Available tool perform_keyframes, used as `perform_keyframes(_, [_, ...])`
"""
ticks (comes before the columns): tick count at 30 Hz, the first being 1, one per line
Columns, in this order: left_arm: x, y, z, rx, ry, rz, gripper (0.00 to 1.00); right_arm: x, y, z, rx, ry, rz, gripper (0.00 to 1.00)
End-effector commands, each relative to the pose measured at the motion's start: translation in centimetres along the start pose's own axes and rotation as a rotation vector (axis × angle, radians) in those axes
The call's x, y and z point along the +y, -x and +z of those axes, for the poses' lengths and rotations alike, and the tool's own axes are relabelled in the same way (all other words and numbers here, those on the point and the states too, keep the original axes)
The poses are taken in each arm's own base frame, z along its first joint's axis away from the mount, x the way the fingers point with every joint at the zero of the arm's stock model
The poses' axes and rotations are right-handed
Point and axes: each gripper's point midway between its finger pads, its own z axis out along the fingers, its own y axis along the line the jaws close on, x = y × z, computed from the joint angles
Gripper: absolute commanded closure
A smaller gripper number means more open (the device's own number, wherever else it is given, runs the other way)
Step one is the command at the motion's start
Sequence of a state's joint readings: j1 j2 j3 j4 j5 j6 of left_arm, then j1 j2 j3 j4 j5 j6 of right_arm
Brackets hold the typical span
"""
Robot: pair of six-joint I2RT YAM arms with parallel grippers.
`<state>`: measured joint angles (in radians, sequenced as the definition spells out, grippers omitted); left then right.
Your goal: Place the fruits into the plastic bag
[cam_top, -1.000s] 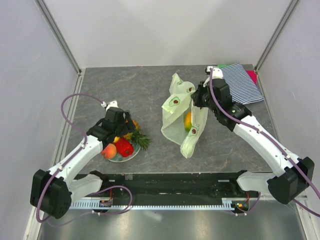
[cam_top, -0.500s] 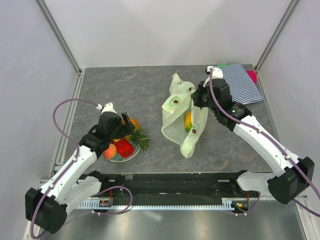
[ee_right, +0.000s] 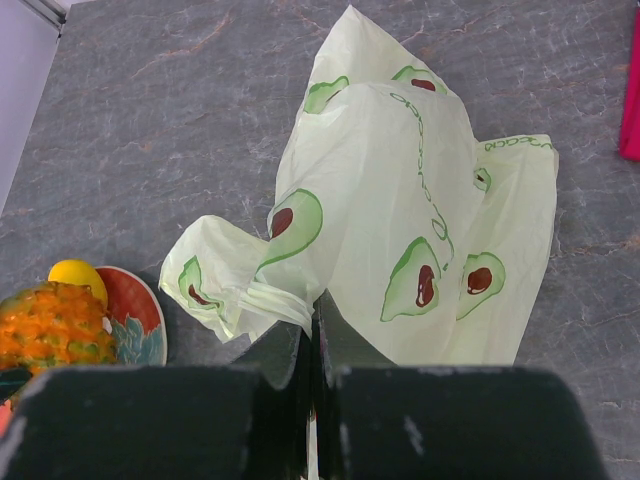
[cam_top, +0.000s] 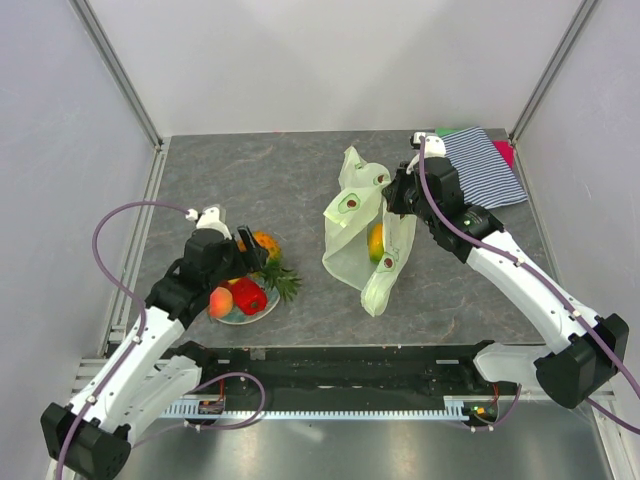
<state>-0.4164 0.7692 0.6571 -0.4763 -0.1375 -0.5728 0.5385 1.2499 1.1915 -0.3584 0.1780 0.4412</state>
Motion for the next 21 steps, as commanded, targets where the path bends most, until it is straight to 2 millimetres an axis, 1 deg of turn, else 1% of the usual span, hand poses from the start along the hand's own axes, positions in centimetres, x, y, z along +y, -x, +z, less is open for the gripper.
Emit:
perform_keyframes(1, [-2.4, 2.7, -1.6, -0.098, -0.126, 0.057, 0.48, 0.5, 1.2, -0.4, -0.042, 0.027, 0.012, 1.0])
perform_keyframes(3, [-2.7, 2.8, -1.8, -0.111, -0.148, 0.07, 0.48, 0.5, 1.3, -0.5, -0.044, 0.026, 0.013, 1.0])
perform_keyframes(6, [-3.8, 3.0, -2.3, -0.125, -0.218, 0.087, 0.49, 0.6, 1.5, -0.6, -0.049, 0.03, 0.015, 1.0])
perform_keyframes(7, [-4.5, 2.7, -2.5, -0.117, -0.26, 0.093, 0.49, 0.6, 1.6, -0.6, -0.05, 0.029, 0.014, 1.0])
perform_keyframes(12, [-6.0, 2.6, -2.7, -0.115, -0.35, 0.106, 0.51, 0.7, 1.6, -0.7, -0.051, 0.033, 0.015, 1.0])
perform_keyframes(14, [-7.1, 2.9, -2.9, -0.12, -0.402, 0.108, 0.51, 0.7, 1.6, -0.7, -0.05, 0.034, 0.014, 1.0])
perform_keyframes(15, [-7.6, 2.7, -3.0, -0.109, -0.435, 0.105, 0.52, 0.7, 1.6, -0.7, -0.051, 0.036, 0.014, 1.0])
perform_keyframes(16, [-8.3, 3.0, -3.2, -0.12, -0.465, 0.105, 0.52, 0.8, 1.6, -0.7, -0.049, 0.036, 0.015, 1.0])
perform_keyframes(17, [-8.7, 2.8, -2.9, -0.106, -0.482, 0.106, 0.53, 0.8, 1.6, -0.7, -0.05, 0.038, 0.014, 1.0])
perform_keyframes(20, [-10.2, 2.5, -3.0, -0.088, -0.547, 0.103, 0.53, 0.8, 1.6, -0.8, -0.051, 0.04, 0.016, 1.0])
perform_keyframes(21, [-10.4, 2.2, -2.6, -0.074, -0.555, 0.105, 0.54, 0.8, 1.7, -0.7, -0.051, 0.038, 0.015, 1.0])
